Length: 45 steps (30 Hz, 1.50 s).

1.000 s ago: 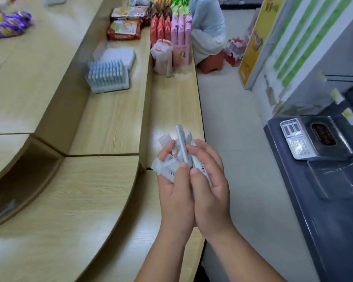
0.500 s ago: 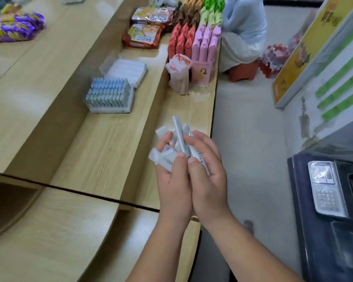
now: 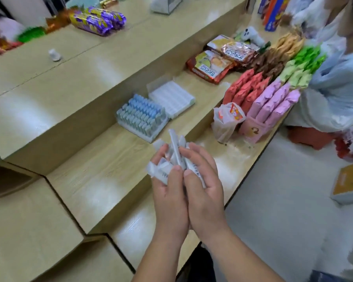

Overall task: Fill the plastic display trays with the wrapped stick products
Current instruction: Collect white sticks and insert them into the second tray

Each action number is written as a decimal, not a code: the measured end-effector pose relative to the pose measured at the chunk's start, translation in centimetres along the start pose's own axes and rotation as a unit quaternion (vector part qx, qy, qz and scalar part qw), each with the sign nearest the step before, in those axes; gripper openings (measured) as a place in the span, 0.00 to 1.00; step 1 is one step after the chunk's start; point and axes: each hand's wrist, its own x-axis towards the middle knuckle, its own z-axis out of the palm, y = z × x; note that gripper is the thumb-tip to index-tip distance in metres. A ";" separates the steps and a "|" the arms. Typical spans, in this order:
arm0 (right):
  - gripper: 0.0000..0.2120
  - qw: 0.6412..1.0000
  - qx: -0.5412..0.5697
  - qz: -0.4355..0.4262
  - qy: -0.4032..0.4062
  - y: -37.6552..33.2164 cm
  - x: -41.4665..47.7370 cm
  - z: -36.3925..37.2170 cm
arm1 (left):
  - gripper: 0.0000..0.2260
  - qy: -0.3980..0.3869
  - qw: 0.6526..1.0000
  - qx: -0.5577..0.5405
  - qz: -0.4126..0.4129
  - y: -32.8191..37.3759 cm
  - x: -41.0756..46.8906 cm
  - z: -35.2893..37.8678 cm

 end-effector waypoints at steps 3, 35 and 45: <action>0.17 0.999 -0.006 0.004 -0.050 1.7 4.2 1.1 | 0.18 0.062 0.998 -0.023 0.001 -1.2 3.9 0.1; 0.26 0.869 -0.148 -0.012 -0.472 22.5 20.2 16.1 | 0.26 0.388 0.879 0.274 0.029 -12.8 23.0 -14.4; 0.27 0.837 -0.143 -0.031 -0.528 20.6 21.6 13.6 | 0.30 0.401 0.873 0.274 0.046 -13.1 22.1 -14.0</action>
